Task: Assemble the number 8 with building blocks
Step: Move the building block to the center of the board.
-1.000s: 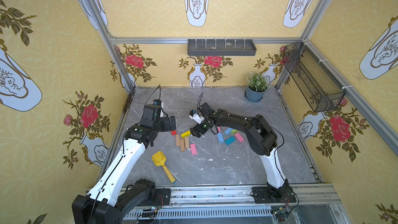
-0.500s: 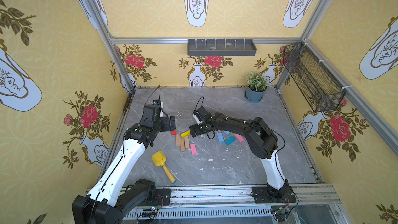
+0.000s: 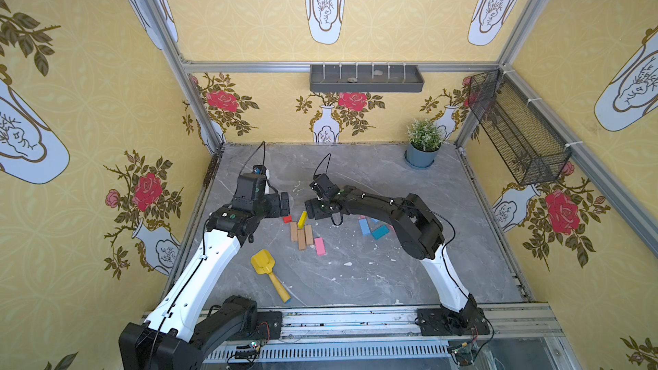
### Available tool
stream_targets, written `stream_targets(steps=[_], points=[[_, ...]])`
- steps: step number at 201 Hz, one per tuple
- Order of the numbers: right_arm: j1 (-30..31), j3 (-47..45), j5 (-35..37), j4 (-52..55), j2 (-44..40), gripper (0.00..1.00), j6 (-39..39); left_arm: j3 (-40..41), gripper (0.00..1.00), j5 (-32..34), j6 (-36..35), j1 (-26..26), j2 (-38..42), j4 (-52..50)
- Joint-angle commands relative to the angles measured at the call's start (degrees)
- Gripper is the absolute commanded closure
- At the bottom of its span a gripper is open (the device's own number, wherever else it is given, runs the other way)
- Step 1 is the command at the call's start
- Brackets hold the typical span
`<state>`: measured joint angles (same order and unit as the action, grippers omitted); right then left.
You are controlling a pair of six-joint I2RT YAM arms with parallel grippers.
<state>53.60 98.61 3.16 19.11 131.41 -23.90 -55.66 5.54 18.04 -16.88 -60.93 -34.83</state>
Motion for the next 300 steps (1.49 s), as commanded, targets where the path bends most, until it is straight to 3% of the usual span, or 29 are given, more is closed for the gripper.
stream_targets(steps=[1, 123, 233, 300], points=[[0.27, -1.05, -0.72, 6.69, 0.53, 0.07, -1.84, 0.38, 0.00, 0.20, -0.51, 0.07, 0.11, 0.29], [3.85, -3.11, 9.43, 12.05, -0.57, 0.17, -6.53, 0.55, 0.00, 0.28, -0.41, 0.09, 0.15, 0.22], [3.89, 1.04, 9.43, 12.71, 2.76, 0.43, -7.73, 0.89, 0.00, 1.06, -0.02, 0.07, 0.56, 0.11], [-0.11, 9.97, 7.77, 13.56, 8.04, 0.47, -4.90, 2.93, 0.00, 2.82, 2.14, 0.09, 2.94, 1.33]])
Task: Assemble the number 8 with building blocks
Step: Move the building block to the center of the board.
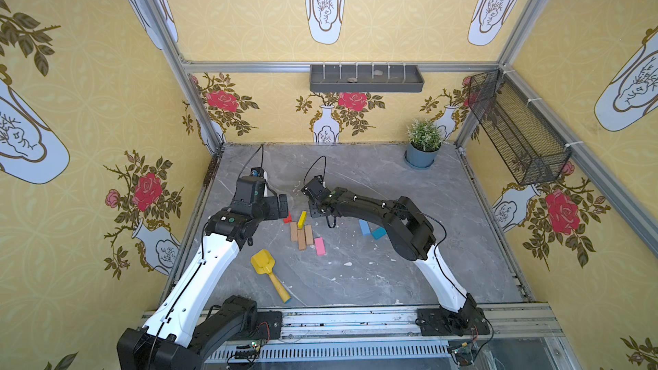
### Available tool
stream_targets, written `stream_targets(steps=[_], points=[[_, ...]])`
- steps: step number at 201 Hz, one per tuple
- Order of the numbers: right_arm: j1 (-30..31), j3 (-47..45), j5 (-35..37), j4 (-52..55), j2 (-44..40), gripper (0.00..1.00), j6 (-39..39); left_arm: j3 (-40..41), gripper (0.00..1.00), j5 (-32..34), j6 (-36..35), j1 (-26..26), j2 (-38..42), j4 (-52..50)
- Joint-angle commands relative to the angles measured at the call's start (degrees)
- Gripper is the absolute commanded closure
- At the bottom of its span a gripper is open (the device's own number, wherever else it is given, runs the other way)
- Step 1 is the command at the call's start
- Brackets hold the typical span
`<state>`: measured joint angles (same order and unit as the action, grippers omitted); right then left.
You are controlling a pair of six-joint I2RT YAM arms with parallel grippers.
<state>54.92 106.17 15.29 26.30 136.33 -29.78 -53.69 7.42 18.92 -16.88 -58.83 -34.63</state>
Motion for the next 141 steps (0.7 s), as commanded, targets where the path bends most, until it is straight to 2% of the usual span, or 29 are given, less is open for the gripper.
stream_targets(steps=[1, 42, 70, 103, 141], points=[[-1.49, 2.61, -4.42, 6.42, 3.27, 0.48, 1.06, 1.00, 0.00, 0.94, 1.28, 0.05, 0.87, 1.18], [-3.22, 11.25, -5.12, 8.44, 8.32, 0.46, 3.43, 2.78, 0.02, -1.10, 2.80, 0.03, 1.54, 1.85], [-3.91, 14.04, -6.35, 8.95, 10.30, 0.38, 3.48, 3.14, 0.04, -4.24, 3.18, 0.05, 0.50, 1.17], [-4.16, 15.80, -8.47, 8.68, 10.52, 0.22, 3.12, 2.37, 0.06, -8.57, 2.30, 0.09, -1.62, -0.57], [-5.19, 10.78, -12.65, 4.92, 3.23, 0.11, 2.58, 2.12, 0.10, -14.14, 0.86, 0.06, -3.58, -1.14]])
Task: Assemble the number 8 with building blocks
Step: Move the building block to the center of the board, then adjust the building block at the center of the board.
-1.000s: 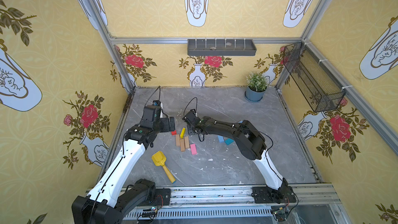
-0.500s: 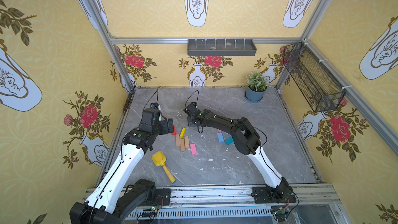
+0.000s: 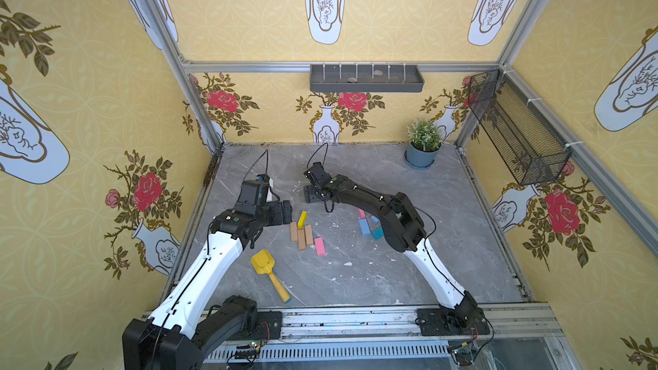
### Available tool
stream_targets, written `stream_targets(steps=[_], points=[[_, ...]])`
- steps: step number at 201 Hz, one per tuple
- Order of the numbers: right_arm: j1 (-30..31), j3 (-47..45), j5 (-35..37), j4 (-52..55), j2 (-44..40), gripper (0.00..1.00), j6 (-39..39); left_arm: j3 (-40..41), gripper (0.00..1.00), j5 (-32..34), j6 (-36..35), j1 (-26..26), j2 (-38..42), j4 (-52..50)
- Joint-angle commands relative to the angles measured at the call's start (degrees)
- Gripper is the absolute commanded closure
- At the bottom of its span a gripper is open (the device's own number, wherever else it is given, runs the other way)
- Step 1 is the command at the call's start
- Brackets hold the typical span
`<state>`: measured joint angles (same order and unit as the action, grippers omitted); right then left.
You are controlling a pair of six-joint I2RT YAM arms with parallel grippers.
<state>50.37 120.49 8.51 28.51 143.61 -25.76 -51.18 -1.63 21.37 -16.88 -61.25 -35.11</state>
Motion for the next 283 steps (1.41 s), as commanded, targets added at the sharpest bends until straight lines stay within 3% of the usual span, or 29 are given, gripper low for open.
stream_targets(steps=[1, 47, 87, 126, 180, 265, 283], points=[[-0.72, -3.87, -5.97, 2.52, -4.40, 0.11, -1.46, -0.40, 0.11, -5.25, -1.59, 0.04, -1.24, -0.66], [-4.81, -23.50, -8.86, -7.89, -25.75, 0.03, 1.78, -3.31, 0.20, -10.85, -2.03, -0.48, -9.29, -2.01], [-9.61, -41.43, -14.12, -14.79, -42.31, 0.01, 4.81, -8.00, 0.25, -5.85, -1.17, -4.39, -18.95, -3.81], [-12.56, -56.34, -19.02, -20.76, -53.31, 0.02, 3.99, -11.58, 0.33, -3.15, -1.21, -5.91, -28.70, -3.85], [-12.95, -65.64, -21.17, -23.32, -57.83, 0.02, 2.10, -12.84, 0.42, -2.35, -2.13, -6.14, -35.54, -1.02], [-13.01, -67.32, -22.64, -23.77, -56.29, 0.02, 1.04, -15.95, 0.59, -2.90, -3.77, -6.14, -42.43, 0.84], [-13.05, -67.75, -22.49, -23.77, -56.34, 0.02, 0.89, -16.33, 0.71, -2.79, -4.18, -6.14, -43.57, 0.85]])
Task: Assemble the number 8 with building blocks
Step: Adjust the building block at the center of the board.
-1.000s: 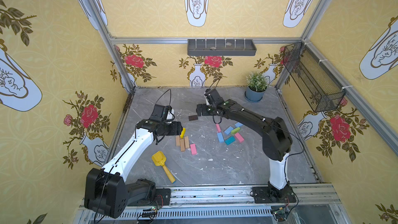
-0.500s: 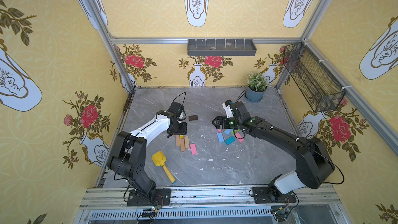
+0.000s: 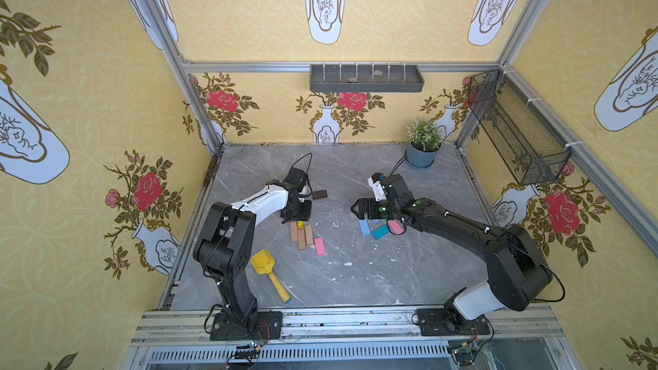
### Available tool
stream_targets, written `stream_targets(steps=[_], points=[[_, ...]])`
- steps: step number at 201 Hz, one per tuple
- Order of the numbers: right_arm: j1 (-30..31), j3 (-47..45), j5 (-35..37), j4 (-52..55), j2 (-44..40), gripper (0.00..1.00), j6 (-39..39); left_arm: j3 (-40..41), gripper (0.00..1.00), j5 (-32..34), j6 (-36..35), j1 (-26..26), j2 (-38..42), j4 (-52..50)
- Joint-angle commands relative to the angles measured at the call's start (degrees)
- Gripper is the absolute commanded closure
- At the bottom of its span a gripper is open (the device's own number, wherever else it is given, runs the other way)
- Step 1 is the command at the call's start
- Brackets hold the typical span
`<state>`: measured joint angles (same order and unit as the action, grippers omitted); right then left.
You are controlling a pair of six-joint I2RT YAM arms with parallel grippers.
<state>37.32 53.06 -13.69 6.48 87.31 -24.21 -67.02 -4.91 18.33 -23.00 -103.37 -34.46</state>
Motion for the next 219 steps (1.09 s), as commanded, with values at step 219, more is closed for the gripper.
stream_targets(steps=[219], points=[[0.00, -2.59, -1.12, -2.18, 1.09, 0.03, -1.89, 10.42, 0.87, -21.76, 14.40, 6.68, -3.44, 31.25]])
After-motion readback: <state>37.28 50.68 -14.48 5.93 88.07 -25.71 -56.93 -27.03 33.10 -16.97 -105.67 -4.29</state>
